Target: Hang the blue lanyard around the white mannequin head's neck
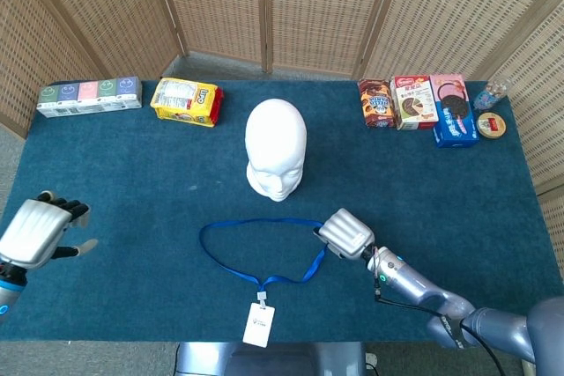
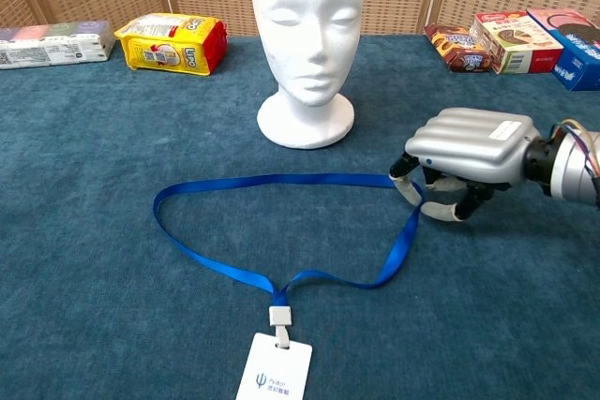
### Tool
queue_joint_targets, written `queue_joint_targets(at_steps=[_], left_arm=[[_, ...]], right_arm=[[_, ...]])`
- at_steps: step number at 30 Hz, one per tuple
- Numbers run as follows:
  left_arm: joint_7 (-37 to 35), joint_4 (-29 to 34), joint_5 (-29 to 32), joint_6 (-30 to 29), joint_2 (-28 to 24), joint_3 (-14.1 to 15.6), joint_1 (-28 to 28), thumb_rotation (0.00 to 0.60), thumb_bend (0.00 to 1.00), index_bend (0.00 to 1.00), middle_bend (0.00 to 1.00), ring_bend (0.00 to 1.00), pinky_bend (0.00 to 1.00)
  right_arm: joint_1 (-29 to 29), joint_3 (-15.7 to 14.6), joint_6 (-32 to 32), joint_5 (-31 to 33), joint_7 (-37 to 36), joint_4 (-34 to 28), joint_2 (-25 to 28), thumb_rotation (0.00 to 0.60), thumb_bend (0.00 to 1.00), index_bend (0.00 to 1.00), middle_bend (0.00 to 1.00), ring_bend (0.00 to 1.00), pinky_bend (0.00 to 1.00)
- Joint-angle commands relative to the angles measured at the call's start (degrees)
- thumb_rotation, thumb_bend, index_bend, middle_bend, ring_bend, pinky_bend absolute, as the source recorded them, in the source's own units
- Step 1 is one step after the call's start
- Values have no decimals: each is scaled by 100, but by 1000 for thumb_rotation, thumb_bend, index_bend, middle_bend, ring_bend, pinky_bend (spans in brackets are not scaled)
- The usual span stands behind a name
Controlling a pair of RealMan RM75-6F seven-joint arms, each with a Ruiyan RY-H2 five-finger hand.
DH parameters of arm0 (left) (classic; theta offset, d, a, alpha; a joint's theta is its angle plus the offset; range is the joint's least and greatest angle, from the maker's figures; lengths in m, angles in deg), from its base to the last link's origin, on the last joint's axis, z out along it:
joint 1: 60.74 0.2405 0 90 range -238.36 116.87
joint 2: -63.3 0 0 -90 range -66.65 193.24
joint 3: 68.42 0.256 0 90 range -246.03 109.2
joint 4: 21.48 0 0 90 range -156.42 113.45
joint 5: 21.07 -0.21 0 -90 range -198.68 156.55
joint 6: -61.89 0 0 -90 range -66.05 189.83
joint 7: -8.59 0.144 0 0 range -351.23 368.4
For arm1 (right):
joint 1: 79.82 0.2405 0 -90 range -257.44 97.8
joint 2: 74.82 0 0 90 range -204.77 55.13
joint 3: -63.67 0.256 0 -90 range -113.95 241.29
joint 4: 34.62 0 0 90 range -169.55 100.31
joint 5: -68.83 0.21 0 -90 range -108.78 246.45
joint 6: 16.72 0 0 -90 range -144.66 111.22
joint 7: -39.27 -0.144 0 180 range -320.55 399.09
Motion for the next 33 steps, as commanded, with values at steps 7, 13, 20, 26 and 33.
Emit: queue_joint_targets(at_steps=[7,13,20,26,33], left_arm=[[-136,-103,-374,864,111,182,-628,464,157,605,999,1000,799],[-124,-80,-482,1270,166,252,-913,458,165,605,1000,1000,947],[-146,-52,-538,1907,293,342,-1351,447,223,605,1000,1000,1000],[-28,-117,-443,2298,492,365,-1602,454,284,605,1000,1000,1000],[187,-324,-400,2654,796,407,-1879,465,304,605,1000,1000,1000]], right_arm=[[-18,45,15,50,112,-130,49,600,480,586,1000,1000,1000],[-33,49,16,71,152,-166,56,600,479,588,1000,1000,1000],[-58,52,21,97,174,-185,56,600,480,589,1000,1000,1000],[-47,66,-6,110,187,-148,1,600,479,589,1000,1000,1000],[-26,88,-30,115,172,-127,-39,600,480,589,1000,1000,1000]])
